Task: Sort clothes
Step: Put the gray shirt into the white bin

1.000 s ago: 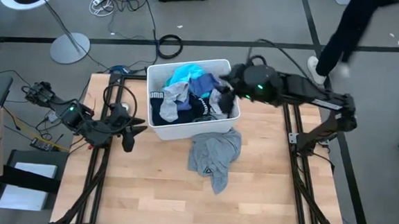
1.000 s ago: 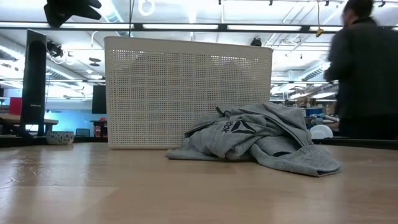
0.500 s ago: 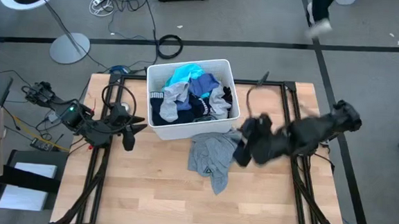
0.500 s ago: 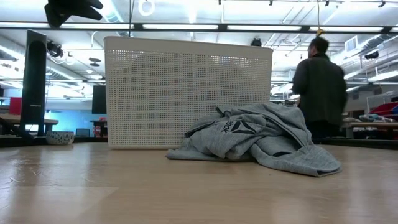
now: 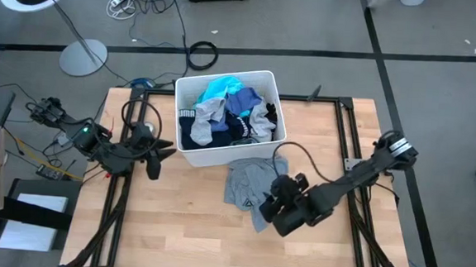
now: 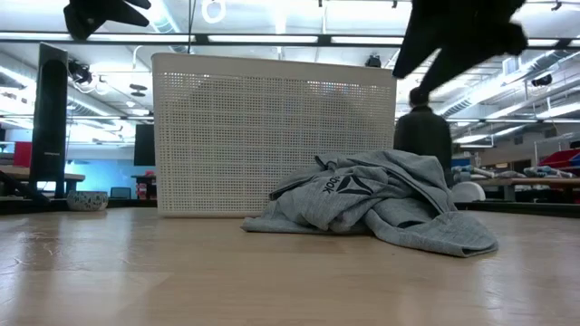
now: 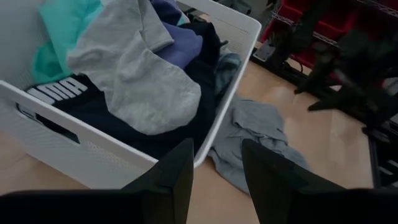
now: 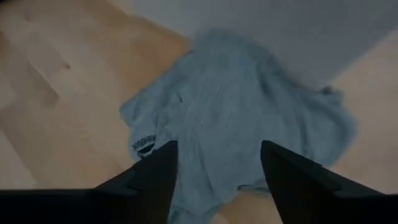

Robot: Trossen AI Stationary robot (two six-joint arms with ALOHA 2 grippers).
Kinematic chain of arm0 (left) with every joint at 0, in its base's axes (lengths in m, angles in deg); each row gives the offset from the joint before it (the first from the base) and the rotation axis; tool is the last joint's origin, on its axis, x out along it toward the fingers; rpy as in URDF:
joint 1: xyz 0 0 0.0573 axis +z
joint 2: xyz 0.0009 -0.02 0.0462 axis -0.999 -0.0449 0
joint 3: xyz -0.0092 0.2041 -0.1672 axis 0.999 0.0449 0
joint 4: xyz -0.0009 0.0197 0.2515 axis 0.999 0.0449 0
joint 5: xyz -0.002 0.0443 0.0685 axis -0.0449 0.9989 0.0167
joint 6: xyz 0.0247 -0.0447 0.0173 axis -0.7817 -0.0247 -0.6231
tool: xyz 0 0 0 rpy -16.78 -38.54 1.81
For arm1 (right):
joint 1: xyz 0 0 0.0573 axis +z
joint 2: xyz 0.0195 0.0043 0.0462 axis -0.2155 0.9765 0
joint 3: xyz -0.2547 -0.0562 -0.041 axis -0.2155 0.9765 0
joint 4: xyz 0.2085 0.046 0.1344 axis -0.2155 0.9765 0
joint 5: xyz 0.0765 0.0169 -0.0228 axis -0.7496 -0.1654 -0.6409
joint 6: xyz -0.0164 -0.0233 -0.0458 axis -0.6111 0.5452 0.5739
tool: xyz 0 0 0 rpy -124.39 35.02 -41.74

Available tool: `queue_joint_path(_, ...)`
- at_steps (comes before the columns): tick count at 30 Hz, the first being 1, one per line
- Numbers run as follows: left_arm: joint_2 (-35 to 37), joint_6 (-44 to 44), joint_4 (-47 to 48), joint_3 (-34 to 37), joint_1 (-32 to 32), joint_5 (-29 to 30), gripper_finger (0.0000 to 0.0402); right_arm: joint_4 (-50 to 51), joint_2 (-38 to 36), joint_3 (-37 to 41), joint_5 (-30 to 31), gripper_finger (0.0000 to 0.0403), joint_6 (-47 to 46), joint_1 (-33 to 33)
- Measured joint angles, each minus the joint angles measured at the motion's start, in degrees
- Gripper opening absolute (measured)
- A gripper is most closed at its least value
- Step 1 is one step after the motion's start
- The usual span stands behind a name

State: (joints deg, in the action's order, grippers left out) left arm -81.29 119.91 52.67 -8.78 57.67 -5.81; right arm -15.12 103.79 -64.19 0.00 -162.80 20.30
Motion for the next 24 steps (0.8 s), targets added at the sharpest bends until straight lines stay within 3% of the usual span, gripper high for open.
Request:
queue_joint_path(10, 0.0, 4.0, 0.3, 0.0, 0.0, -2.8, 0.0142, -15.7, 11.4, 4.5, -0.3, 0.033, 12.9, -4.5)
queue_joint_path(16, 0.0, 6.4, 0.2, 0.0, 0.0, -4.0, 0.0142, -28.0, 21.2, 4.9, -2.2, 0.0344, 10.1, -8.0)
queue_joint_path(20, 0.0, 6.8, -0.1, 0.0, 0.0, -4.5, 0.0142, -37.8, 24.4, 4.8, -2.6, 0.0277, 11.9, -8.4)
queue_joint_path(24, 0.0, 7.2, -0.3, 0.0, 0.0, -5.0, 0.0142, -38.0, 23.3, 5.0, -3.5, 0.0131, 12.5, -8.3)
